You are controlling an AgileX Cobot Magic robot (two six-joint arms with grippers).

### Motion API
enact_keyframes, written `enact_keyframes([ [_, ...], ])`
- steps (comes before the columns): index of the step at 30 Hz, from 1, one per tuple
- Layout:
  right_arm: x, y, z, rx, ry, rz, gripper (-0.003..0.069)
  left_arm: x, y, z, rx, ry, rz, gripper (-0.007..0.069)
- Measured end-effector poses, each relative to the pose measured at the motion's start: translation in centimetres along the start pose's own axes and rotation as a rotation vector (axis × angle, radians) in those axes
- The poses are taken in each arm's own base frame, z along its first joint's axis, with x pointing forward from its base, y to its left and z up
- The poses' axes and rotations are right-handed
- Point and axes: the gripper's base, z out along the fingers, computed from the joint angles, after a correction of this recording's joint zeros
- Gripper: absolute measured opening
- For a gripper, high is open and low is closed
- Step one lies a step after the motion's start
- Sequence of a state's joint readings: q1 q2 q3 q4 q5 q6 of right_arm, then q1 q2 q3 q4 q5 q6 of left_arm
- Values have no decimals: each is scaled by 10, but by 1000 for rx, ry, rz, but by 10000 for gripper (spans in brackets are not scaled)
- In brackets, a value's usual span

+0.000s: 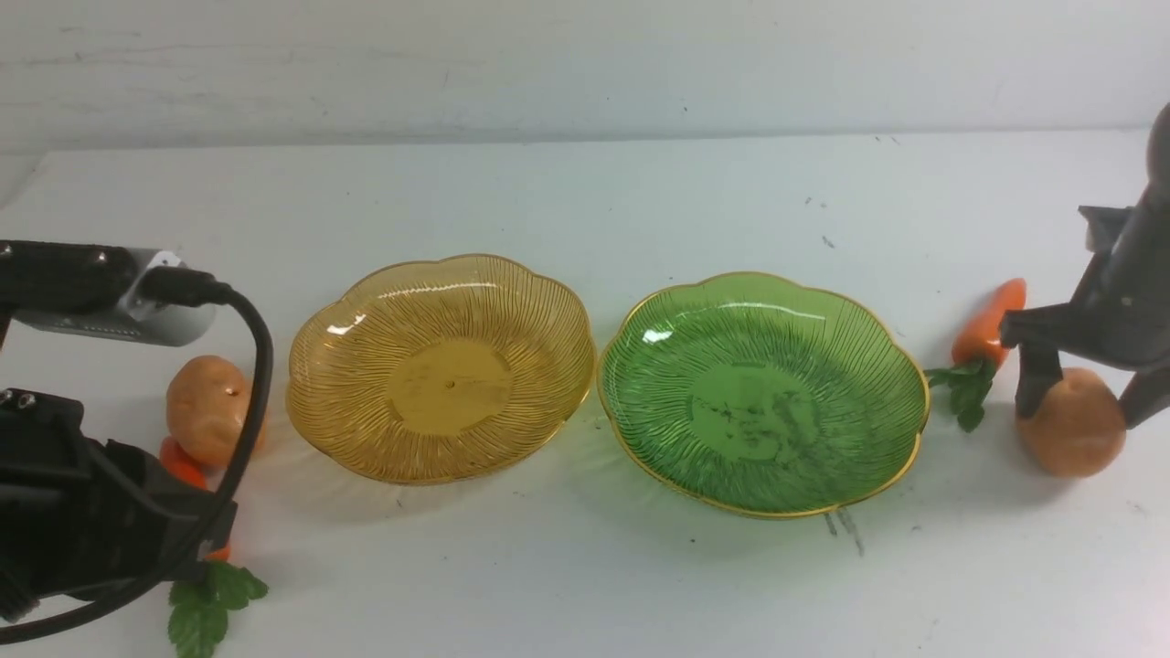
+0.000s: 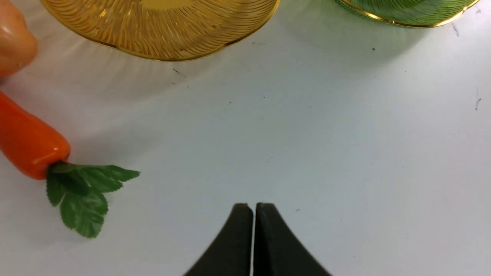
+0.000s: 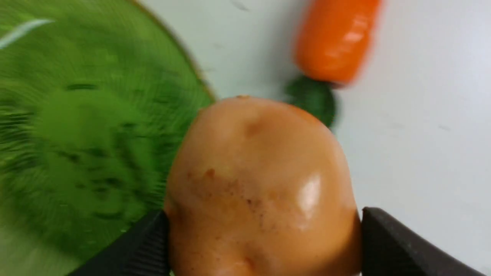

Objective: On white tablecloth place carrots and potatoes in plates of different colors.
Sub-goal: 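Put the potato onto the plate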

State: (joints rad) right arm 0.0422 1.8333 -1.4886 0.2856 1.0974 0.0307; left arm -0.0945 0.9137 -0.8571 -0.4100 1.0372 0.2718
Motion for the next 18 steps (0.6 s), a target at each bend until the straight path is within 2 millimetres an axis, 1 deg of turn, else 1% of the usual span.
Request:
enact_keyframes([
  [1, 0, 9, 4, -22, -6, -19, 575, 0, 0, 0, 0, 0, 0, -3],
  [3, 1, 32, 21, -58, -16, -64, 575, 0, 0, 0, 0, -1, 0, -3],
  [5, 3, 47, 37, -71, -17, -100, 575, 0, 0, 0, 0, -1, 0, -3],
  [8, 7, 58, 66, -71, 17, -122, 575, 0, 0, 0, 0, -1, 0, -3],
  [9, 8, 59, 74, -69, 35, -126, 575, 0, 0, 0, 0, -1, 0, -3],
  [11, 9, 61, 81, -66, 70, -124, 580, 0, 0, 0, 0, -1, 0, -3],
  [13, 7, 62, 80, -68, 91, -130, 622, 0, 0, 0, 0, -1, 0, -3],
  [15, 3, 66, 70, -70, 114, -147, 671, 0, 0, 0, 0, -1, 0, -3],
  [18, -5, 71, 52, -48, 144, -187, 689, 0, 0, 0, 0, -1, 0, -3],
])
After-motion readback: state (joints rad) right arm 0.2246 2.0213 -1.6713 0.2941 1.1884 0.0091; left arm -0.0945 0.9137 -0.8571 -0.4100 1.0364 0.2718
